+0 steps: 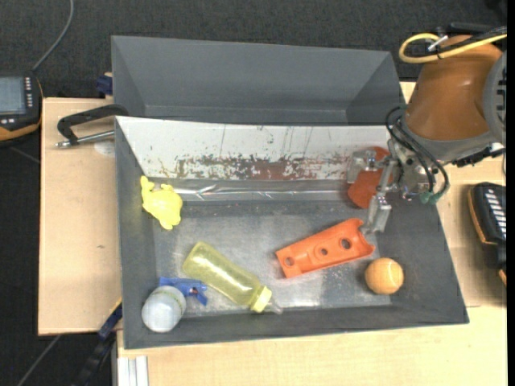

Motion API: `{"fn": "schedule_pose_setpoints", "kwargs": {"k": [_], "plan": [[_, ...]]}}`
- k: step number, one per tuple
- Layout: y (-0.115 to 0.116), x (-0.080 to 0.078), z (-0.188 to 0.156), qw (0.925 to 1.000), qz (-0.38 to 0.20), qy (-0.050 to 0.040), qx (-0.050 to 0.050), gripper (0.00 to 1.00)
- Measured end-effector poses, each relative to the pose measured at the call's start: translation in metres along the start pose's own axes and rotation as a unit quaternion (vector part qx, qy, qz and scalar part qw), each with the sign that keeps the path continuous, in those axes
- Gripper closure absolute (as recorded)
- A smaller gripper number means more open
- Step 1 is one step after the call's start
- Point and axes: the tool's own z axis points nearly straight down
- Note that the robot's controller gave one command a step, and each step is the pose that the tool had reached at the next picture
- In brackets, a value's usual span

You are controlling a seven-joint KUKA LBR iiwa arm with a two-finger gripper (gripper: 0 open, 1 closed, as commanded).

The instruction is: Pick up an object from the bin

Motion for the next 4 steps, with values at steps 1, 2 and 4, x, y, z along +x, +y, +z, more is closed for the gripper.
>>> {"fn": "schedule_pose_setpoints", "kwargs": {"k": [1, 2, 4], "plan": [[0.000, -0.001, -0.005, 1.0000, -0.001, -0.0038, 0.001, 0.00], [-0.005, 0.007, 0.029, 0.9990, -0.045, -0.0054, 0.001, 0.00], [-0.024, 0.033, 0.101, 0.9759, -0.218, -0.0061, 0.001, 1.00]]}}
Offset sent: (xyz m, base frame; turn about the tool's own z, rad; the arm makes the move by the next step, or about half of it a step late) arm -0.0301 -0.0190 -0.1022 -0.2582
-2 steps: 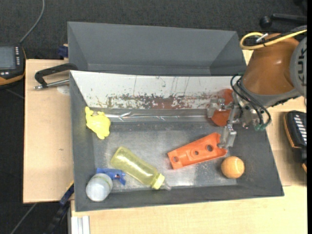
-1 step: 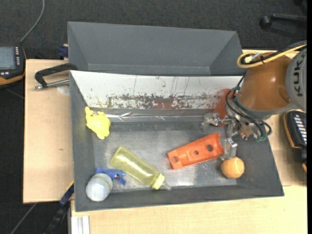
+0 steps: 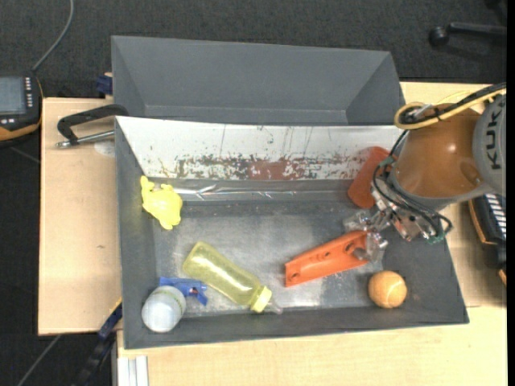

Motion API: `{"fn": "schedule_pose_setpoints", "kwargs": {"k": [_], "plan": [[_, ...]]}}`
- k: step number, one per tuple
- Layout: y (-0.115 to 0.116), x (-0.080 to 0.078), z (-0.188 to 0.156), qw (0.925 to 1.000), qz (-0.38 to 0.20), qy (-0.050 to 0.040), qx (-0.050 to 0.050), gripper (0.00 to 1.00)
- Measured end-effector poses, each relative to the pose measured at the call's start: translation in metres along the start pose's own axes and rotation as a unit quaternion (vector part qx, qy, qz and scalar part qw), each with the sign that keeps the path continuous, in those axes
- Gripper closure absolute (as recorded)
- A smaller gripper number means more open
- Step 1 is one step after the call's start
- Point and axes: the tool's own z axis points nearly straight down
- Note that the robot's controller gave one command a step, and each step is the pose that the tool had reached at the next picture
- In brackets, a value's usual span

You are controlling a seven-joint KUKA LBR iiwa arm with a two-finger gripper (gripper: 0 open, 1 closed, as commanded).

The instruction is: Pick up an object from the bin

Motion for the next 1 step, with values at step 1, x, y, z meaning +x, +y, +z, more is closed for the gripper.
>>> {"fn": "schedule_pose_setpoints", "kwargs": {"k": [1], "plan": [[0.0000, 0.0000, 0.0000, 1.0000, 0.000, 0.0000, 0.000, 1.00]]}}
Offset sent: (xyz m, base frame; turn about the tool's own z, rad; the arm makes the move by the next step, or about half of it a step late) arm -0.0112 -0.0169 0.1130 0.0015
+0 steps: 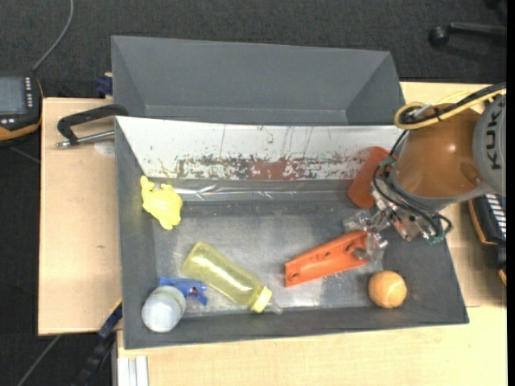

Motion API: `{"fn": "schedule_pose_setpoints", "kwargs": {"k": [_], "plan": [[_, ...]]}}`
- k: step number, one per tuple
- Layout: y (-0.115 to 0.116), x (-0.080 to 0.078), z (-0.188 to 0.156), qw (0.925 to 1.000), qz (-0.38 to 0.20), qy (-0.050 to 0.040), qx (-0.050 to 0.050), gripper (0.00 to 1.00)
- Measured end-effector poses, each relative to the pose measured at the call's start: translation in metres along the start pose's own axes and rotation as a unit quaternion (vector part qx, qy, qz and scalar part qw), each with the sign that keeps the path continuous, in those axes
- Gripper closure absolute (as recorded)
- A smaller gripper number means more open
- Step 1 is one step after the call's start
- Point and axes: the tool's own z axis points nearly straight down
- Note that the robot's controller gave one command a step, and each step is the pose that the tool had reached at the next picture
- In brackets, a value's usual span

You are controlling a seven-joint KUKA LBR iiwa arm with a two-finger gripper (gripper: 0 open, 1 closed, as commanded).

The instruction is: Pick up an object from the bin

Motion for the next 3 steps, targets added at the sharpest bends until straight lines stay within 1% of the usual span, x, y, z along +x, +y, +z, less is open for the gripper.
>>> {"fn": "schedule_pose_setpoints", "kwargs": {"k": [1, 2, 3], "plan": [[-0.002, 0.008, -0.042, 1.0000, 0.001, 0.0010, -0.002, 1.00], [-0.007, 0.003, -0.105, 0.9997, 0.023, -0.0016, 0.000, 1.00], [-0.012, 0.000, -0.173, 0.9999, 0.012, -0.0016, 0.000, 1.00]]}}
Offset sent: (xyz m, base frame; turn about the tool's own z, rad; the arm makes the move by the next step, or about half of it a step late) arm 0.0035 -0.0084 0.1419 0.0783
